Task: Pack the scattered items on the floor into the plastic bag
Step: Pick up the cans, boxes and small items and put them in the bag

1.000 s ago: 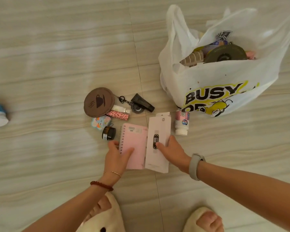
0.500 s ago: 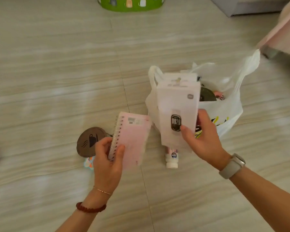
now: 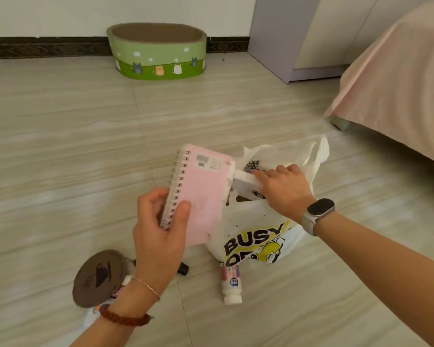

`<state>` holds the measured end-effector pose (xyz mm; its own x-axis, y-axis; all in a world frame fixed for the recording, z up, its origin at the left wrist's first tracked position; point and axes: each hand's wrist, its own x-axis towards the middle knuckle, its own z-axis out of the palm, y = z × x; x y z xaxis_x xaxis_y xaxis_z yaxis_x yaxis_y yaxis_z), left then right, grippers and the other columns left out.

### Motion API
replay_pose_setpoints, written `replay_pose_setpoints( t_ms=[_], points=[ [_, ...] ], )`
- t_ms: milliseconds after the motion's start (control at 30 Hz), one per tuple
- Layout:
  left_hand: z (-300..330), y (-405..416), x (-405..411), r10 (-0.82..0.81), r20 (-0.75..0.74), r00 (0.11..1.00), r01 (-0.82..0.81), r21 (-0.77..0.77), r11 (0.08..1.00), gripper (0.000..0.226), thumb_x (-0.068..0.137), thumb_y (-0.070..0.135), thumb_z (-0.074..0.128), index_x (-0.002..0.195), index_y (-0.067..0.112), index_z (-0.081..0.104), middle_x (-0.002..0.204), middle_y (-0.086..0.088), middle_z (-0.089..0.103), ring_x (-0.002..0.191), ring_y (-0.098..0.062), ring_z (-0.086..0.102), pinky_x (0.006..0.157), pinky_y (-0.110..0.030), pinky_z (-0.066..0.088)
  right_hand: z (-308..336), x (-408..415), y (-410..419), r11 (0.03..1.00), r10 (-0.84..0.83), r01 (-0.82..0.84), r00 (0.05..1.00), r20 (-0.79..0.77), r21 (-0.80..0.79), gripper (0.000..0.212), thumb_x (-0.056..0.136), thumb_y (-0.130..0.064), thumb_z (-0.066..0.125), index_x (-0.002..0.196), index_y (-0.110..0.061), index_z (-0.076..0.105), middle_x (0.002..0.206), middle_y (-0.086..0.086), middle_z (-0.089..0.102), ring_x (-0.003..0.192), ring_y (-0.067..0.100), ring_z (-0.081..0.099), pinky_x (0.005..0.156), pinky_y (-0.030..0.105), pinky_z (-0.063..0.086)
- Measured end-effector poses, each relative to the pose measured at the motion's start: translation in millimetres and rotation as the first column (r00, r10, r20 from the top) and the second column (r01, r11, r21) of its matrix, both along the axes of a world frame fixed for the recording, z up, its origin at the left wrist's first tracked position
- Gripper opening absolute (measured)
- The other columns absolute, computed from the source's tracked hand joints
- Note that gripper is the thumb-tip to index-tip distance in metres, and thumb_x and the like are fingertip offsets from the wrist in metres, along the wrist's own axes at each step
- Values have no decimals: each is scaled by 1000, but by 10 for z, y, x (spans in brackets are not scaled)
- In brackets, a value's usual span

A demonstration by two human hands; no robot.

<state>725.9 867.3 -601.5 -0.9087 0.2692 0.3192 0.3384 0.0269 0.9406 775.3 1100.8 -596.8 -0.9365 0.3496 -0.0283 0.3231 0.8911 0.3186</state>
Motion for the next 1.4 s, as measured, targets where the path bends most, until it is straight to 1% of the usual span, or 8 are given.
replay_pose_setpoints(
  t_ms=[167,400,567,767,967,1167,1300,1400],
  points=[
    [270,488,-134,-43,-57,997,38,-84,996,24,81,33,56,96,31,38,82,22,54,69,5,59,54,-5,42,47,349,238,984,134,-104,965,-223,142,28,84,-29,47,85,-18,73,83,3,72,86,26,66,92,41,44],
    [77,1465,-250,-192,174,966,246,-393,886,30,92,23,48,117,7,45,101,-7,60,80,-20,55,66,-17,43,-57,767,510,811,-563,467,788,-250,-352,65,89,-43,48,144,-20,20,154,14,15,140,37,14,110,53,22],
    [-423,1656,-128,-326,127,937,294,-790,538,38,93,17,42,129,5,38,125,-19,52,110,-35,50,89,-41,43,-211,930,574,673,-645,537,763,-49,-508,47,94,-38,43,136,-17,37,125,14,57,113,35,51,86,39,44],
    [-639,1480,51,-665,-113,738,10,-984,179,52,90,51,34,130,17,38,139,-4,37,131,-26,28,110,-51,15,-262,1045,620,781,-609,397,657,-444,-483,26,96,-22,41,100,-7,62,90,11,65,91,29,54,69,35,41],
    [-602,1286,50,-673,-38,739,3,-998,60,65,84,60,40,135,22,25,145,-8,23,109,-30,50,71,-34,43,-366,1019,565,767,-641,388,465,-611,-510,22,95,-16,42,97,-3,60,95,14,63,92,32,53,82,38,33],
    [-648,1032,-49,-778,-453,436,-47,-874,483,32,79,38,46,54,25,64,48,7,56,33,-9,50,29,-14,27,-452,997,448,945,-316,308,768,-557,-112,23,83,-12,57,106,-9,62,109,11,65,112,32,56,104,62,21],
    [-773,837,-70,-693,-602,397,109,-718,687,31,95,25,36,77,23,61,59,5,65,47,-13,61,34,-19,43,-570,1024,285,960,267,-279,933,-240,-16,42,83,-42,44,118,-21,56,98,0,69,106,23,62,107,58,16],
    [-679,716,-134,-563,-716,413,68,-592,803,11,92,21,44,91,21,54,67,1,68,52,-13,62,42,-23,46,-642,1084,317,939,342,-343,938,-53,-23,44,70,-50,66,108,-29,63,78,-2,63,81,19,65,101,60,36]
  ],
)
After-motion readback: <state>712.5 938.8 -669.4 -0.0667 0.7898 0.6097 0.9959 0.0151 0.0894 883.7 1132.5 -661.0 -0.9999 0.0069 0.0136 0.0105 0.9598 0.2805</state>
